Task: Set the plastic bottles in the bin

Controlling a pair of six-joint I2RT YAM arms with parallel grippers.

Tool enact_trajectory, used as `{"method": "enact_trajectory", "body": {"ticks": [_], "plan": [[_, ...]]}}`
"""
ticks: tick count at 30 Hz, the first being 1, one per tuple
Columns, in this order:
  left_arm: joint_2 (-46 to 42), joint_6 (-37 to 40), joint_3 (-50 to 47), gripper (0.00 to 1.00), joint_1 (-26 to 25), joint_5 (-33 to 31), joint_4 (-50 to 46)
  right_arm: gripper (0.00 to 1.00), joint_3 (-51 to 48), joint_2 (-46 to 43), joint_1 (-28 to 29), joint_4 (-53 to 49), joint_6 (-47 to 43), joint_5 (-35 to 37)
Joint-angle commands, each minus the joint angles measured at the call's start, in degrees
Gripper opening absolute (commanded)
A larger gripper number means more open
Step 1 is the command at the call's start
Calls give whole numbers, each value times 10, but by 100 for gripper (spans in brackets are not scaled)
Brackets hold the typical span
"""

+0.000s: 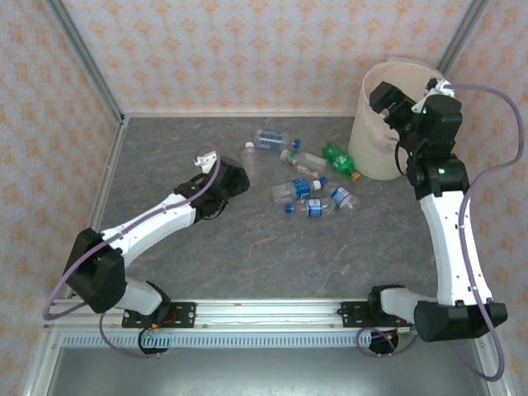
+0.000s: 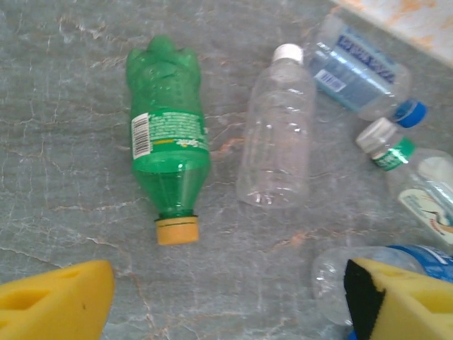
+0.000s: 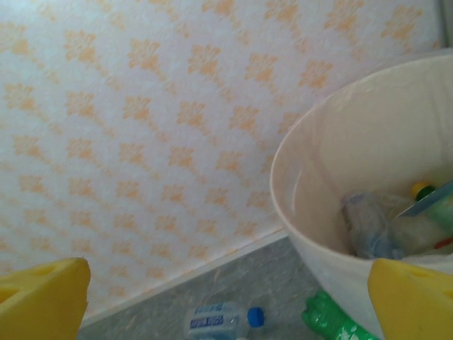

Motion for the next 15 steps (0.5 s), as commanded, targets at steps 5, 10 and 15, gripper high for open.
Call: {"method": "enact_trajectory", "body": {"ticks": [5,10,15], "plan": [[61,-2,-40,74,66,116,55,100,-29,-51,3,5,13,-74],[121,15,-13,71,74,124,54,100,-53,-72,4,6,13,-83],[157,15,2,68,78,126,63,100,-56,-66,4,6,14,-86]]}}
